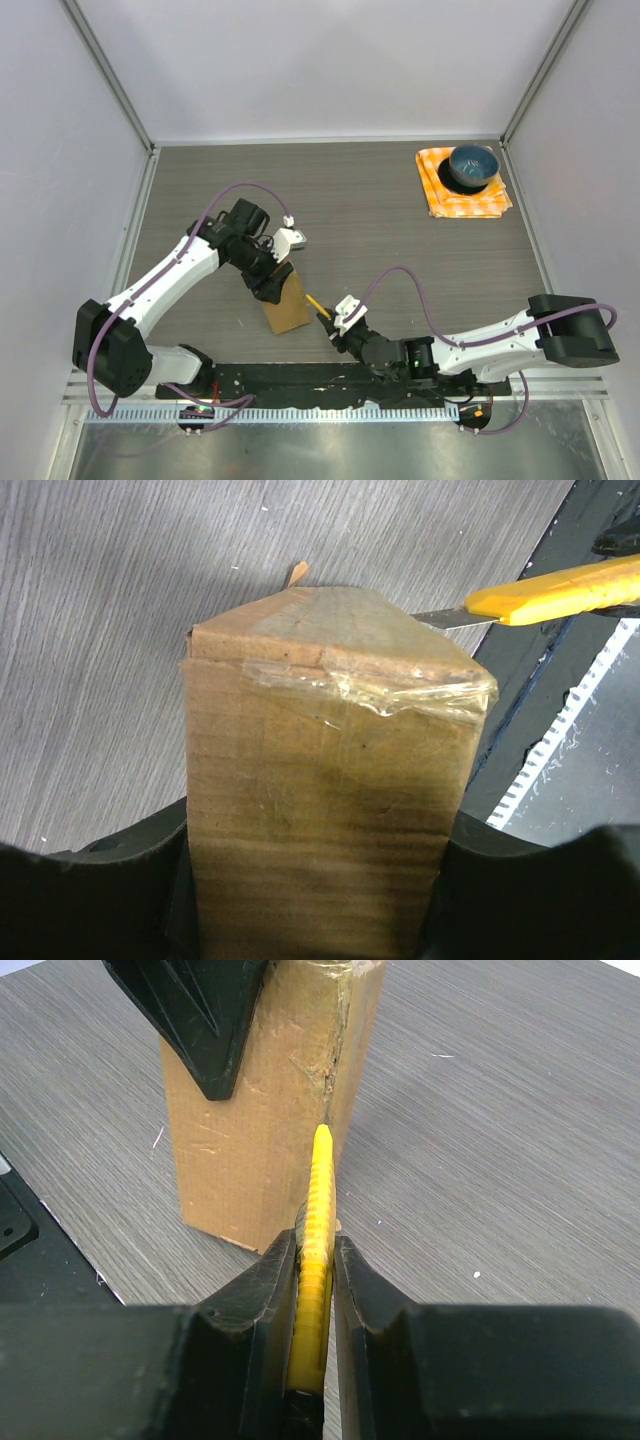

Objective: Unpack the express box
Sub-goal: Cut the express box at the center of the board.

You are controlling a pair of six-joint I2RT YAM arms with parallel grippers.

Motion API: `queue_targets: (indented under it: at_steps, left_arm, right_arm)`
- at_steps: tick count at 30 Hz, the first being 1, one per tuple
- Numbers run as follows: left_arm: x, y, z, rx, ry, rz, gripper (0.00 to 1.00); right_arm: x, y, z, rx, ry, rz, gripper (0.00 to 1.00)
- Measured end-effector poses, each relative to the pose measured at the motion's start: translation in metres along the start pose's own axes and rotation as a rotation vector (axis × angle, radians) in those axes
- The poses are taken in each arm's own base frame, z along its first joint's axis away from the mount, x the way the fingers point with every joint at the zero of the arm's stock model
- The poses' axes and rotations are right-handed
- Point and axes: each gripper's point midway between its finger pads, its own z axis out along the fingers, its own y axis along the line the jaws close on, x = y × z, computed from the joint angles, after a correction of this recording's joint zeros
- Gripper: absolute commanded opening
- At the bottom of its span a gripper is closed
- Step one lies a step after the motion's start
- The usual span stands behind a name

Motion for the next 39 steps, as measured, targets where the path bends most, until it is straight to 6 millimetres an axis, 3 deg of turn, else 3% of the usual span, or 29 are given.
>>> queue_targets:
  at_steps: [14,39]
  left_arm:
    - [0.001,0.001,-0.001,-0.007,0.005,0.006,0.0]
    - [0.004,-0.002,-0.005,-0.01,0.081,0.201,0.0]
  right_arm:
    - [0.002,0.003,0.006,0.018,-0.004,-0.013,0.01]
    - [0.005,0.004,0.022,0.063,0.012,-0.044,0.01]
